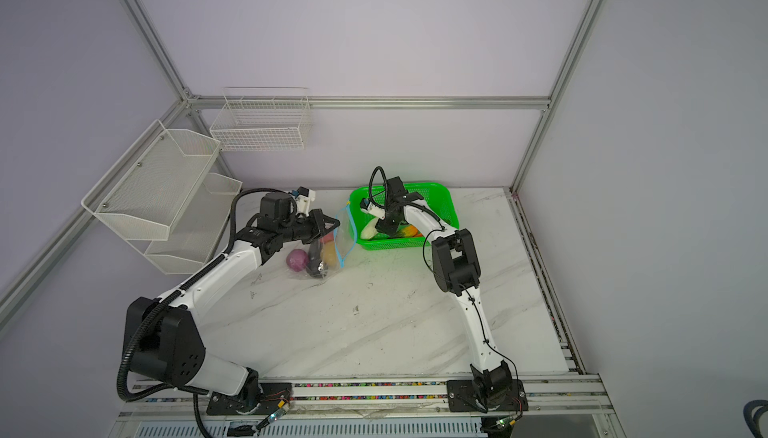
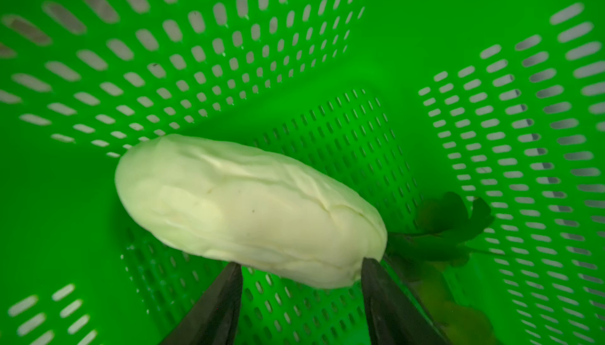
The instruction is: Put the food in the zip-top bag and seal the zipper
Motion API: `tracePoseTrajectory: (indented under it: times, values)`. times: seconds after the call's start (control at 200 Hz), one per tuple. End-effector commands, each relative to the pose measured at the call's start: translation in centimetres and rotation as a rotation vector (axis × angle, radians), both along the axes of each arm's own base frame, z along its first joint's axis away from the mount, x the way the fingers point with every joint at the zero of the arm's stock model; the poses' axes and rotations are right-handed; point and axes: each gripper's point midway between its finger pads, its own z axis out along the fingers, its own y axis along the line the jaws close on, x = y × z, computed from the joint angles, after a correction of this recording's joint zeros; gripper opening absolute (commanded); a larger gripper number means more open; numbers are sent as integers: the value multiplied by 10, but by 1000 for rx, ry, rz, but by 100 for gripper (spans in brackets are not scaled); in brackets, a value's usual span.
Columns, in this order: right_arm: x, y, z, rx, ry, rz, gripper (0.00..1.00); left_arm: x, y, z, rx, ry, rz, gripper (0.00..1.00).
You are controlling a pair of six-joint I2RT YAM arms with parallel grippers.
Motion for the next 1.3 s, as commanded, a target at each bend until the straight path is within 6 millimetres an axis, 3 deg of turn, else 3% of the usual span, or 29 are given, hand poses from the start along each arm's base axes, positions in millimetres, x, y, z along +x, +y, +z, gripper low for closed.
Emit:
tracePoseTrajectory:
  times: [0.0, 0.185, 0.365, 0.44, 0.52, 0.675, 0.77, 0.85, 0.935, 1.085, 1.14, 1.295]
  values:
    - [-7, 9, -16, -18, 31, 40, 59, 6, 2, 21, -11, -44, 10, 0]
    - [1, 16, -18, -17, 11, 33, 60, 7, 2, 21, -10, -44, 12, 0]
    - [23, 10, 1, -33, -97, -39, 66, 6, 3, 20, -5, -42, 15, 0]
    - [27, 3, 15, -38, -127, -72, 66, 4, 4, 20, -1, -43, 18, 0]
    - [19, -3, 37, -33, -123, -104, 68, 3, 5, 20, 3, -44, 23, 0]
    - [1, 4, 92, 176, -137, -201, 72, 0, 6, 19, 0, -46, 25, 0]
    - [8, 11, 121, 355, -143, -389, 72, -1, 6, 20, -4, -49, 23, 0]
    - [23, 11, 132, 552, -46, -656, 70, -1, 6, 19, -4, -49, 20, 0]
    - [27, 15, 119, 694, 152, -882, 64, 0, 6, 17, -2, -47, 21, 0]
    - [13, 20, 113, 852, 307, -1018, 61, 0, 7, 17, -11, -45, 18, 0]
    - [11, 14, 107, 835, 304, -1083, 60, 0, 9, 19, -13, -51, 23, 0]
    - [2, -1, 65, 703, 331, -1218, 58, 1, 11, 19, -19, -56, 23, 0]
